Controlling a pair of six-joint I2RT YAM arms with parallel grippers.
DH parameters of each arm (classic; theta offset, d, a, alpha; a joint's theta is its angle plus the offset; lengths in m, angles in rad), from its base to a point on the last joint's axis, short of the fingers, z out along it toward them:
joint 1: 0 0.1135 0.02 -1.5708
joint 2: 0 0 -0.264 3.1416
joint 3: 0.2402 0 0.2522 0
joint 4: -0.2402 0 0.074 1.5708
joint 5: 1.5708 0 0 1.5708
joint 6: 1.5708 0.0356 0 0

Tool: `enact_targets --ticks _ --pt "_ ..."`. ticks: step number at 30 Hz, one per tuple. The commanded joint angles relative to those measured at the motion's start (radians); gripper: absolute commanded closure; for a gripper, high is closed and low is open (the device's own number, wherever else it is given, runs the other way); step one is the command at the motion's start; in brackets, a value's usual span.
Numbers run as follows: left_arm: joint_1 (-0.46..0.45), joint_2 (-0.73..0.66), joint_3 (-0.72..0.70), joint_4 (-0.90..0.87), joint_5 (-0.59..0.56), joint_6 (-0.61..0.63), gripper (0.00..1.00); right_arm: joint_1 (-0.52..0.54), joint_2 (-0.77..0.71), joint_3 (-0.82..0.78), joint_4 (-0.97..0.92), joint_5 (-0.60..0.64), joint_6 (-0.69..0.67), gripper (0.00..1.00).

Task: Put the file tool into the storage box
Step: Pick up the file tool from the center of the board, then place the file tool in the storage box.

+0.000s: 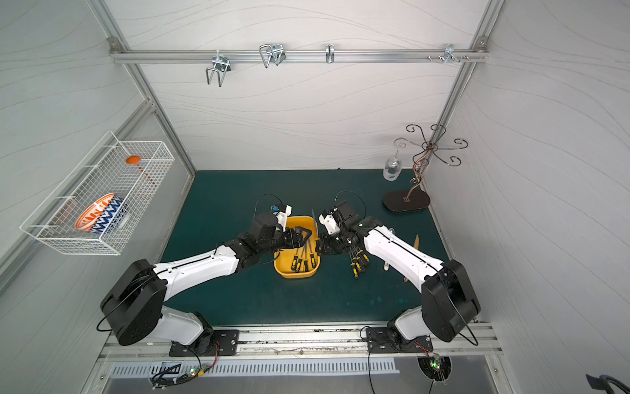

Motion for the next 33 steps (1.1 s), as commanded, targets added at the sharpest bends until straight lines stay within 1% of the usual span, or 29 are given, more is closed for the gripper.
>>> enact_targets --ticks 1,5,6,7,8,9,10,11,12,14,15,17,19,20,24,31,32,33 --pt "-0.003 -0.02 -0.002 0.064 0.021 -0.003 0.24 0.04 0.03 0.035 0.007 -0.082 -0.039 0.96" --pt "-0.003 -0.016 -0.015 0.077 0.017 -0.007 0.24 0.076 0.041 0.057 0.015 -0.097 -0.065 0.96" --pt "-0.003 -0.014 -0.017 0.077 0.015 -0.007 0.24 0.083 0.036 0.06 0.018 -0.098 -0.068 0.96" --pt "-0.003 -0.013 -0.017 0.078 0.013 -0.007 0.27 0.085 0.034 0.059 0.021 -0.095 -0.071 0.96" --pt "-0.003 -0.01 -0.017 0.079 0.012 -0.007 0.42 0.088 0.029 0.057 0.022 -0.093 -0.071 0.95" --pt "-0.002 -0.008 -0.019 0.077 0.01 -0.009 0.59 0.088 0.028 0.057 0.019 -0.087 -0.071 0.95" --pt "-0.003 -0.005 -0.017 0.071 0.009 -0.01 0.79 0.088 0.027 0.057 0.015 -0.081 -0.072 0.95" --pt "-0.002 -0.004 -0.015 0.061 0.007 -0.009 0.96 0.086 0.027 0.056 0.013 -0.076 -0.073 0.95" --pt "-0.003 -0.002 -0.013 0.054 0.006 -0.007 1.0 0.087 0.027 0.055 0.013 -0.076 -0.07 0.95" --pt "-0.003 -0.004 -0.022 0.045 -0.006 -0.007 1.0 0.086 0.03 0.053 0.014 -0.072 -0.069 0.93" --pt "-0.003 -0.005 -0.026 0.043 -0.014 -0.008 1.0 0.087 0.032 0.053 0.013 -0.07 -0.069 0.89" --pt "-0.003 -0.01 -0.038 0.034 -0.039 -0.01 1.0 0.086 0.033 0.052 0.006 -0.052 -0.065 0.72" --pt "-0.003 -0.012 -0.042 0.001 -0.078 -0.005 1.0 0.087 0.034 0.052 0.001 -0.023 -0.059 0.62" --pt "-0.003 -0.008 -0.038 -0.035 -0.115 -0.002 1.0 0.085 0.034 0.05 -0.003 -0.008 -0.056 0.6" --pt "-0.003 0.037 0.017 -0.214 -0.246 0.024 1.0 0.085 0.034 0.038 -0.007 0.028 -0.055 0.59" --pt "-0.005 0.093 0.061 -0.312 -0.343 0.037 1.0 0.086 0.033 0.032 -0.013 0.058 -0.055 0.59" --pt "-0.003 0.103 0.072 -0.322 -0.347 0.039 0.98 0.087 0.032 0.031 -0.015 0.064 -0.056 0.59" --pt "-0.005 0.111 0.078 -0.324 -0.344 0.041 0.92 0.085 0.031 0.029 -0.018 0.073 -0.057 0.59"
